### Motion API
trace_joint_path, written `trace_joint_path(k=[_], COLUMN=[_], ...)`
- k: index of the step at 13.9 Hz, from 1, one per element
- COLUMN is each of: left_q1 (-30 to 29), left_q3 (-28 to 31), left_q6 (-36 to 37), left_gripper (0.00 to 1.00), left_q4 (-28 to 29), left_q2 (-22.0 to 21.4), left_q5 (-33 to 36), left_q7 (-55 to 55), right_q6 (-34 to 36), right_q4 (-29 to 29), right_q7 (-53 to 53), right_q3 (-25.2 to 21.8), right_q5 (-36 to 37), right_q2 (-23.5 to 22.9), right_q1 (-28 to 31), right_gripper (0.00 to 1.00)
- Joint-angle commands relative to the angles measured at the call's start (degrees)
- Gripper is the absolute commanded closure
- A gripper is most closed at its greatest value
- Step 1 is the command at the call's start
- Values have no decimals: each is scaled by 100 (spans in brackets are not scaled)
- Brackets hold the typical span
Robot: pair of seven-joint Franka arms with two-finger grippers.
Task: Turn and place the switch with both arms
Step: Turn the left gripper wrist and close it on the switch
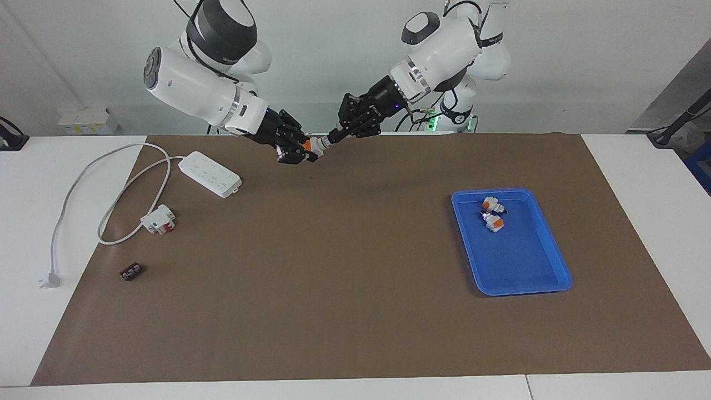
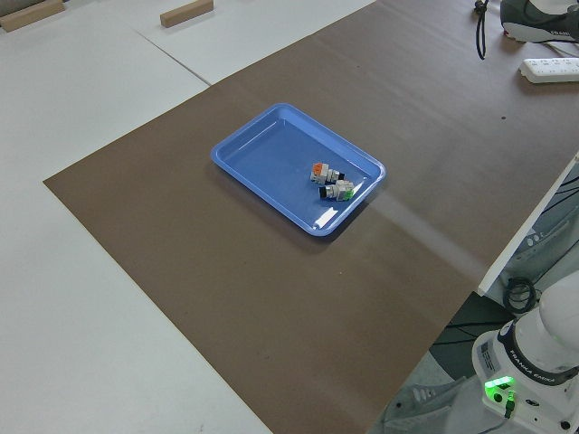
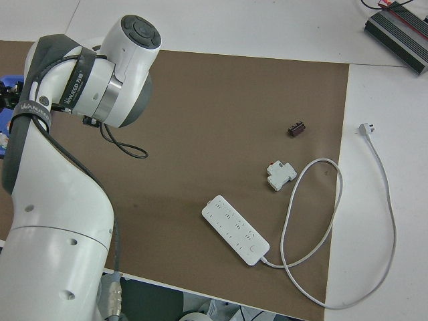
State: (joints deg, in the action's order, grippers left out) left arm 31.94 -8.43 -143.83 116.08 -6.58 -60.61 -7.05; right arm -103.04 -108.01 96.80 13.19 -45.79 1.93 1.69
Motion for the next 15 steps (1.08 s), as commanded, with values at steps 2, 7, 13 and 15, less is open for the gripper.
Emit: trace_joint_path(k=[2, 7, 13, 15], left_q1=[102, 93, 76, 76], left_q3=[52, 52, 52, 52], left_q6=[-84, -75, -49, -49], left_gripper=[100, 100, 100, 100], left_q4=[37, -33, -24, -24], left_q2=[-36, -19, -19, -19], left_q5=[58, 58, 58, 58], left_q7=[686, 810, 784, 758], right_q6=[-146, -181, -234, -383], right_q4=[-106, -115, -142, -159], right_q7=[-82, -56, -29, -3], right_q3=[-10, -10, -10, -10], right_q5=[-61, -53, -53, -44], right_q2=[141, 150, 150, 167], right_q1=[15, 15, 15, 6], right_gripper=[100, 100, 83, 0])
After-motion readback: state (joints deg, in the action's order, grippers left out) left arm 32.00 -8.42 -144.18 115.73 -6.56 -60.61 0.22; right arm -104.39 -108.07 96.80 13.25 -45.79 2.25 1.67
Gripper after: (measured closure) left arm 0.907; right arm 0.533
